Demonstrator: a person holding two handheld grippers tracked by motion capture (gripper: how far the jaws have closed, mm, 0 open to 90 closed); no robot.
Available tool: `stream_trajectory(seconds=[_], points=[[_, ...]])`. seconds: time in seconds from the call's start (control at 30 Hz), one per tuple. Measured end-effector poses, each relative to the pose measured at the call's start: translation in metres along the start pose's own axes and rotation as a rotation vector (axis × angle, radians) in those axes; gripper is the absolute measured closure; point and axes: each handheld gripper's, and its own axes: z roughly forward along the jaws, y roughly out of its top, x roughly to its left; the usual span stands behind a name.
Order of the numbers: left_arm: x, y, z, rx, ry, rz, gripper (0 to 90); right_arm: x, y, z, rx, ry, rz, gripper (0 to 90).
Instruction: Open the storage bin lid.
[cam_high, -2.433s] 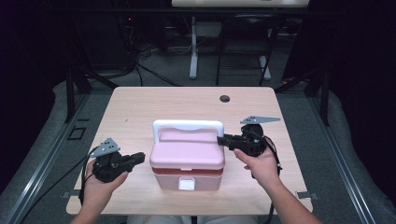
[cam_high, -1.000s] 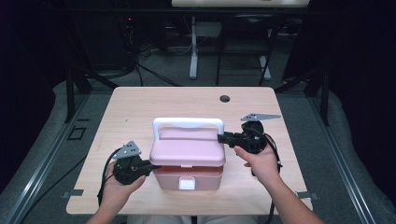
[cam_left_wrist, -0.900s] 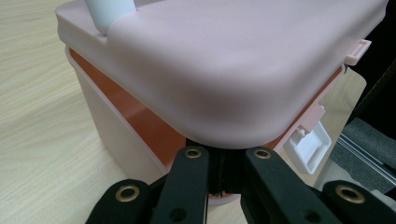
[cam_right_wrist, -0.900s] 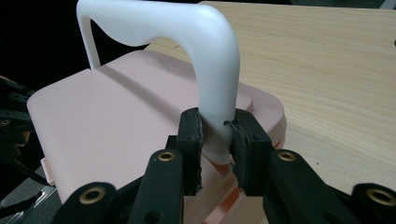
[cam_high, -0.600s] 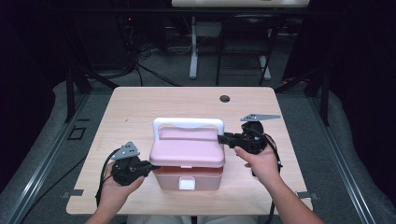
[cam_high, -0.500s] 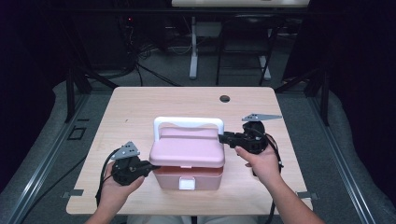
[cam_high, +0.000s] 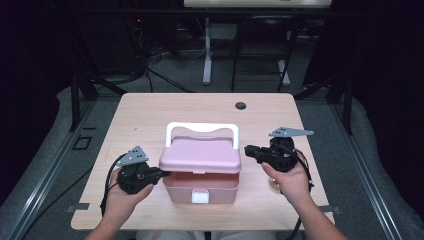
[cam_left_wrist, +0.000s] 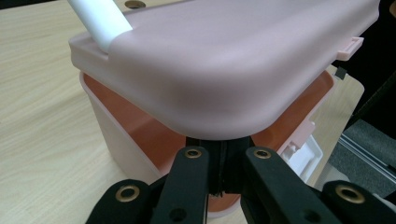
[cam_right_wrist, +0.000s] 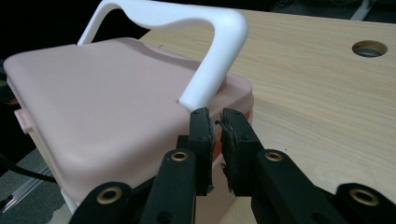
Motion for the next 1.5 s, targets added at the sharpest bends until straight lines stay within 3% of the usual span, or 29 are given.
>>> stream_trajectory(seconds=[0.6, 1.07, 1.5], points=[[0.006, 0.025, -0.005, -0.018, 0.003, -0.012, 90.0, 0.002, -0.024, 0.0, 0.003, -0.002, -0.013, 89.7], [0.013, 0.035, -0.007, -0.034, 0.004, -0.04, 90.0, 0.023, -0.041, 0.018, 0.057, 0.038, -0.066, 90.0], [0.015, 0.045, -0.009, -0.037, 0.015, -0.029, 90.0, 0.04, -0.053, 0.039, 0.096, 0.063, -0.112, 90.0]])
